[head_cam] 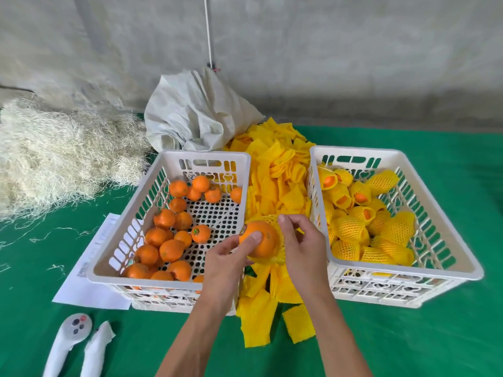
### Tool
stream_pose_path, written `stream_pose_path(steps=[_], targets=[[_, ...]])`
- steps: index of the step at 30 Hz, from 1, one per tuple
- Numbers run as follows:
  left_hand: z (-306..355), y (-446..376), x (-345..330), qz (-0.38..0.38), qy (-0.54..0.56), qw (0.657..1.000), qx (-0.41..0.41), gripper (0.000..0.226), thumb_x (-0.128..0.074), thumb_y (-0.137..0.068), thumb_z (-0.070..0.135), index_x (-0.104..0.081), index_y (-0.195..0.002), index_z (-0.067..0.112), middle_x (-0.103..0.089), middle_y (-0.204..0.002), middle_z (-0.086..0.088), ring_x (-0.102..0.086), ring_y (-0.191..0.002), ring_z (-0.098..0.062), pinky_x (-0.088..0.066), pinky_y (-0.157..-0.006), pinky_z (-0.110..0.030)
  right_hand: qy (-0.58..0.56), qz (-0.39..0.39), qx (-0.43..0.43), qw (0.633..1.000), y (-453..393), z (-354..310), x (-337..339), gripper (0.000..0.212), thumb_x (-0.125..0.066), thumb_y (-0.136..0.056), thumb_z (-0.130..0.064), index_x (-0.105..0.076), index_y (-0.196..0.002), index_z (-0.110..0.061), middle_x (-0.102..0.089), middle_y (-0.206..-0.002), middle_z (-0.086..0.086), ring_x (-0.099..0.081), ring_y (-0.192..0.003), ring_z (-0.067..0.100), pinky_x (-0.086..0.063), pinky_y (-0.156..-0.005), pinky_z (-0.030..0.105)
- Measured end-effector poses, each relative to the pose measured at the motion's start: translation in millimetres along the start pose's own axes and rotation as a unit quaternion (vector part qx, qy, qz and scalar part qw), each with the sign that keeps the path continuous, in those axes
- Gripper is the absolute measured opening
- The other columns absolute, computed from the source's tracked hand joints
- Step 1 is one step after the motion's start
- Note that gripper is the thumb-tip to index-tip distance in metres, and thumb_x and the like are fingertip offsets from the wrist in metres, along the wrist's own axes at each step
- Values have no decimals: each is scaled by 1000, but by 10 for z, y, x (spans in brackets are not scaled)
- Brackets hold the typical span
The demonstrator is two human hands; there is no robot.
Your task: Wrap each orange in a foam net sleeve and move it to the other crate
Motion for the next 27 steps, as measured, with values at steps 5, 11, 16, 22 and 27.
stream_pose_path(steps=[5,11,16,22,27], targets=[[88,28,-63,28,-106,993,-51,69,-88,-59,69,-67,-104,21,-76,-82,-5,-63,-67,-25,-55,-64,-36,115,72,170,976,88,-330,35,15,-59,-105,-20,-69,-101,-9,-61,-96,-3,-60,-89,7,-46,-74,15],[144,-1,-115,98,-121,986,-58,84,-85,-57,66,-41,-113,23,-53,-100,-2,-67,-68,-14,-62,-63,-40,169,85,313,931,207,-531,-37,21,-59,-103,-20,-70,-100,-2,-62,-91,6,-59,-78,13,-45,-63,15],[196,-44,-162,54,-199,971,-119,49,-80,-84,56,-65,-125,33,-69,-110,0,-68,-88,-18,-60,-76,-38,100,40,227,968,143,-425,-37,30,-57,-103,-39,-68,-111,-12,-65,-100,-4,-62,-89,5,-47,-70,11],[33,-125,-82,71,108,991,23,43,-58,-101,4,-43,-140,-8,-66,-106,-24,-69,-96,-34,-60,-93,-52,73,-68,96,990,66,-153,-13,47,-51,-95,-71,-58,-128,-38,-61,-118,-20,-66,-99,10,-58,-73,26],[37,-81,-99,74,54,996,13,43,-62,-102,21,-48,-142,12,-76,-105,6,-74,-102,-20,-58,-98,-52,117,-104,136,978,154,-151,-61,36,-58,-102,-44,-60,-137,-32,-52,-132,-21,-60,-116,5,-55,-87,23]])
Point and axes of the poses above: each hand's wrist, its own y-axis away from the middle knuckle, its own x-axis out of the back of the hand, z = x × y, the point moved 7 cm from there along -y, towards the middle knuckle
